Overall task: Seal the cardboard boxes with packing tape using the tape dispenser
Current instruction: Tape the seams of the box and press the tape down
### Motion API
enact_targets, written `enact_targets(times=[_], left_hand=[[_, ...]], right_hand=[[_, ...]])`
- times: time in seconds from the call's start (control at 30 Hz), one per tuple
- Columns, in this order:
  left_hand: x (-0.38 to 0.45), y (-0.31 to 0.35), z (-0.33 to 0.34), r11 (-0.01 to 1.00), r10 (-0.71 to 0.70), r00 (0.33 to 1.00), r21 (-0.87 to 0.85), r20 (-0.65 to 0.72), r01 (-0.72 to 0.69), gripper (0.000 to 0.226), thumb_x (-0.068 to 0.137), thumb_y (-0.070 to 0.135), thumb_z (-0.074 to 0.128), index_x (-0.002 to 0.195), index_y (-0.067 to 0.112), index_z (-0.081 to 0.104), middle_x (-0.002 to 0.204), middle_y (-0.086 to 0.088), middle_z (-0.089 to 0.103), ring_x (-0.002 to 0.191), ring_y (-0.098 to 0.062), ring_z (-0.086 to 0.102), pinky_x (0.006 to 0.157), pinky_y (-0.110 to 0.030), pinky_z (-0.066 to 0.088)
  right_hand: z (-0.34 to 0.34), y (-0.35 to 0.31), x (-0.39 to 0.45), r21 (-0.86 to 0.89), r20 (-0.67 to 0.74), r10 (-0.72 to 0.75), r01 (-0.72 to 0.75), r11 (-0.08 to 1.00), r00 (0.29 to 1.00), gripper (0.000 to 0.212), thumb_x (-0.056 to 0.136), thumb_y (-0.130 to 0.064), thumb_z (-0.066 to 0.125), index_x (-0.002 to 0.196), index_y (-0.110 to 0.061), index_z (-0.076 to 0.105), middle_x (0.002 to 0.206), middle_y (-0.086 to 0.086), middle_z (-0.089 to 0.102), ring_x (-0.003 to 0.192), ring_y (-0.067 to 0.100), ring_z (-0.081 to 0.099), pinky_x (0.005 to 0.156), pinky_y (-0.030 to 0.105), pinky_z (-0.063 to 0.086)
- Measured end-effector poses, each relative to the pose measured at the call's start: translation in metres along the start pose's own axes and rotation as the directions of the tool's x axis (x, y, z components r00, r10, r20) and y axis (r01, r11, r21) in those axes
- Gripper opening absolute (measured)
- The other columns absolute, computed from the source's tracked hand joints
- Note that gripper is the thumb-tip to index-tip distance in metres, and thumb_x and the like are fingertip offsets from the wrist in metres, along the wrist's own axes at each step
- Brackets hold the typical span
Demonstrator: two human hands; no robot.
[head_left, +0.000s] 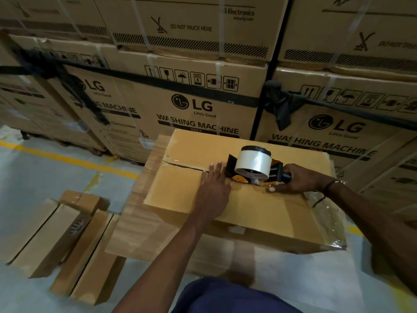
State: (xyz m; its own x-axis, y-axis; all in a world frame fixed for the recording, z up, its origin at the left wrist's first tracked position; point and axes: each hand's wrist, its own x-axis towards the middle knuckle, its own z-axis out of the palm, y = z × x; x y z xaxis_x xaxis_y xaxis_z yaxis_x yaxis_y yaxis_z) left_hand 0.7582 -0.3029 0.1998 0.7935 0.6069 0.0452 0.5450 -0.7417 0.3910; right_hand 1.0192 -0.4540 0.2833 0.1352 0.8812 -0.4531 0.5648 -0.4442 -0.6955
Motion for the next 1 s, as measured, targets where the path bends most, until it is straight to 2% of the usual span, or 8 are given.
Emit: enact_targets(times=[0.13, 0.23, 0.43, 0.6, 0.73, 0.83, 0.93, 1.0], left_hand=[[-0.001, -0.007, 0.008, 0.994, 0.036, 0.992, 0.095, 0.122, -0.048, 0.077, 0.102, 0.054, 0.016, 0.165, 0.012, 0.0, 0.172, -0.005, -0.012, 0.158, -0.024, -0.013, 0.129, -0.047, -0.002], [-0.001, -0.009, 0.006, 0.994, 0.039, 0.99, 0.096, 0.134, -0.052, 0.078, 0.103, 0.055, 0.02, 0.164, 0.012, -0.004, 0.171, -0.004, -0.016, 0.158, -0.021, -0.016, 0.128, -0.046, -0.004], [-0.001, -0.01, 0.0, 0.994, 0.036, 0.983, 0.1, 0.181, -0.055, 0.077, 0.104, 0.055, 0.022, 0.164, 0.017, -0.006, 0.17, -0.002, -0.019, 0.157, -0.02, -0.019, 0.128, -0.049, -0.003], [-0.001, -0.009, 0.001, 0.994, 0.033, 0.984, 0.097, 0.176, -0.05, 0.076, 0.105, 0.057, 0.021, 0.164, 0.019, -0.006, 0.17, 0.0, -0.02, 0.156, -0.019, -0.02, 0.128, -0.047, -0.006], [0.0, -0.01, 0.005, 0.986, 0.042, 0.99, 0.152, 0.134, -0.063, 0.076, 0.104, 0.06, 0.019, 0.165, 0.019, -0.002, 0.172, -0.001, -0.013, 0.158, -0.021, -0.015, 0.128, -0.049, -0.003], [-0.001, -0.009, 0.003, 0.982, 0.08, 0.993, 0.162, 0.085, -0.093, 0.073, 0.105, 0.053, 0.024, 0.165, 0.018, 0.003, 0.173, -0.002, -0.009, 0.159, -0.022, -0.012, 0.128, -0.049, 0.0], [-0.001, 0.02, 0.008, 0.976, 0.174, 0.974, 0.107, 0.148, -0.19, 0.077, 0.105, 0.052, 0.029, 0.165, 0.017, -0.005, 0.172, -0.002, -0.014, 0.158, -0.022, -0.013, 0.129, -0.047, 0.0], [-0.002, 0.043, 0.017, 0.978, 0.16, 0.967, 0.101, 0.197, -0.182, 0.08, 0.105, 0.057, 0.026, 0.164, 0.014, -0.005, 0.171, -0.004, -0.016, 0.158, -0.022, -0.014, 0.129, -0.047, 0.0]], right_hand=[[0.001, 0.0, 0.003, -0.034, -0.002, 0.036, -0.036, 0.999, 0.999, 0.02, 0.081, -0.044, 0.086, 0.087, -0.034, 0.07, 0.073, -0.024, 0.07, 0.067, -0.002, 0.064, 0.063, 0.016, 0.045], [0.002, 0.0, 0.002, -0.062, -0.001, 0.034, -0.034, 0.997, 0.999, 0.031, 0.077, -0.056, 0.085, 0.093, -0.032, 0.073, 0.088, -0.014, 0.076, 0.081, 0.007, 0.071, 0.072, 0.025, 0.055], [-0.013, 0.016, -0.024, -0.054, -0.035, 0.077, -0.078, 0.995, 0.996, 0.04, 0.073, -0.058, 0.086, 0.093, -0.025, 0.074, 0.086, -0.003, 0.076, 0.079, 0.016, 0.071, 0.069, 0.032, 0.057], [-0.024, 0.03, -0.05, -0.038, -0.047, 0.105, -0.107, 0.994, 0.993, 0.037, 0.078, -0.042, 0.087, 0.099, -0.014, 0.073, 0.089, 0.005, 0.077, 0.081, 0.024, 0.072, 0.066, 0.031, 0.057], [-0.027, 0.03, -0.049, -0.034, -0.021, 0.096, -0.096, 0.995, 0.995, 0.023, 0.082, -0.037, 0.086, 0.088, -0.02, 0.072, 0.07, -0.011, 0.072, 0.061, 0.004, 0.063, 0.057, 0.017, 0.045], [-0.027, 0.035, -0.044, -0.033, 0.002, 0.074, -0.074, 0.997, 0.997, 0.029, 0.082, -0.044, 0.085, 0.088, -0.019, 0.072, 0.069, -0.008, 0.069, 0.06, 0.003, 0.059, 0.058, 0.02, 0.045], [-0.031, 0.036, -0.043, -0.003, 0.042, 0.055, -0.055, 0.998, 0.998, 0.017, 0.086, -0.038, 0.083, 0.092, -0.026, 0.072, 0.071, -0.02, 0.07, 0.062, -0.003, 0.061, 0.06, 0.013, 0.043], [-0.035, 0.037, -0.042, 0.009, 0.058, 0.04, -0.041, 0.999, 0.998, 0.014, 0.088, -0.035, 0.082, 0.09, -0.032, 0.069, 0.071, -0.028, 0.069, 0.066, -0.008, 0.062, 0.061, 0.008, 0.043]])
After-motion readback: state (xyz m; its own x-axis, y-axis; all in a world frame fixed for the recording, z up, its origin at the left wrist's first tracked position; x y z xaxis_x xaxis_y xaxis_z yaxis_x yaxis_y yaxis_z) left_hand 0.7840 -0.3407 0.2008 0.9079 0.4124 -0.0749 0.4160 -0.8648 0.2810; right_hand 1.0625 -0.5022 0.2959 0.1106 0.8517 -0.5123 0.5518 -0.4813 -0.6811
